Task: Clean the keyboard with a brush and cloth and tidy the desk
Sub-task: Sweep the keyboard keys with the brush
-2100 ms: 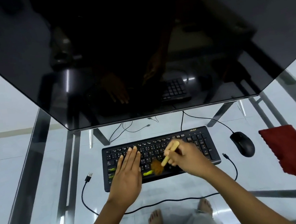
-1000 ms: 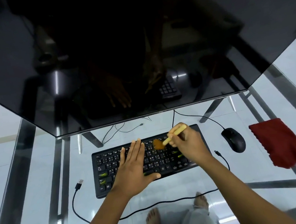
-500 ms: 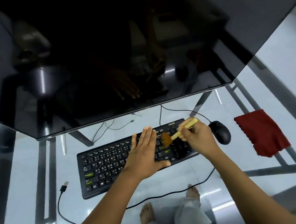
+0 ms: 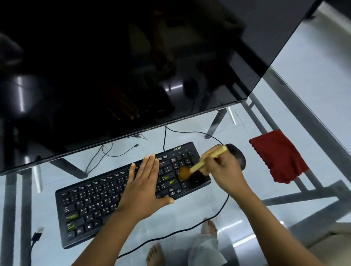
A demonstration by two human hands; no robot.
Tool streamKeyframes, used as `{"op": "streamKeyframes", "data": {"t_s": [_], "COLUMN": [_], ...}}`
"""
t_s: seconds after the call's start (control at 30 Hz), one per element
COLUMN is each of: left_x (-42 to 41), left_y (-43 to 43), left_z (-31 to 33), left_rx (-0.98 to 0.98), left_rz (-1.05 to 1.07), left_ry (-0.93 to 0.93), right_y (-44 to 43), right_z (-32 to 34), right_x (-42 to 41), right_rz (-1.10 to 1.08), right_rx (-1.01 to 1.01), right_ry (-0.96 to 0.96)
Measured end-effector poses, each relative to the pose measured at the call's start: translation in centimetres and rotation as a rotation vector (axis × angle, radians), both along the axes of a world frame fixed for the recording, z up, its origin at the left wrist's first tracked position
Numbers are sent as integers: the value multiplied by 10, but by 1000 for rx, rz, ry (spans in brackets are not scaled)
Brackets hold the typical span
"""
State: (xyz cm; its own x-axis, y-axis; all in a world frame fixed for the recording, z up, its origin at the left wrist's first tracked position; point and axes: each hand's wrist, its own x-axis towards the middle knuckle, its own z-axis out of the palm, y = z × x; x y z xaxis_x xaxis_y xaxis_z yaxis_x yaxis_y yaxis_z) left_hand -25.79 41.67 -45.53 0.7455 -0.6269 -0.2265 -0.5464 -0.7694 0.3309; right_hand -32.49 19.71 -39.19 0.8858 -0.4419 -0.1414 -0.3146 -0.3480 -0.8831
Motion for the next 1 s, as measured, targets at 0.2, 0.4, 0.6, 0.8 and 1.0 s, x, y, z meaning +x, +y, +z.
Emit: {"op": "streamKeyframes", "data": {"t_s": [0.2,0.4,0.6,0.8,1.0], "left_x": [-1,-1,-1,-1,-2], "left_y": [0,0,1,2,17], "left_z": [2,2,2,2,5], "left_rx": [-4,-15,-22,-13,-17], "left_rz": [8,12,15,8,48], "left_ry": [3,6,0,-2,-23], "right_y": [-9,-7,-7,-5,19], "right_z": [-6,-11,-6,-3,-1], "right_x": [-7,-15,-15,-9,11], "right_rz": [-157,3,60,-193,-66], "right_rx": [-223,-150,-83,-141,-133], "right_ry": [-102,-6,51,-139,-103]}}
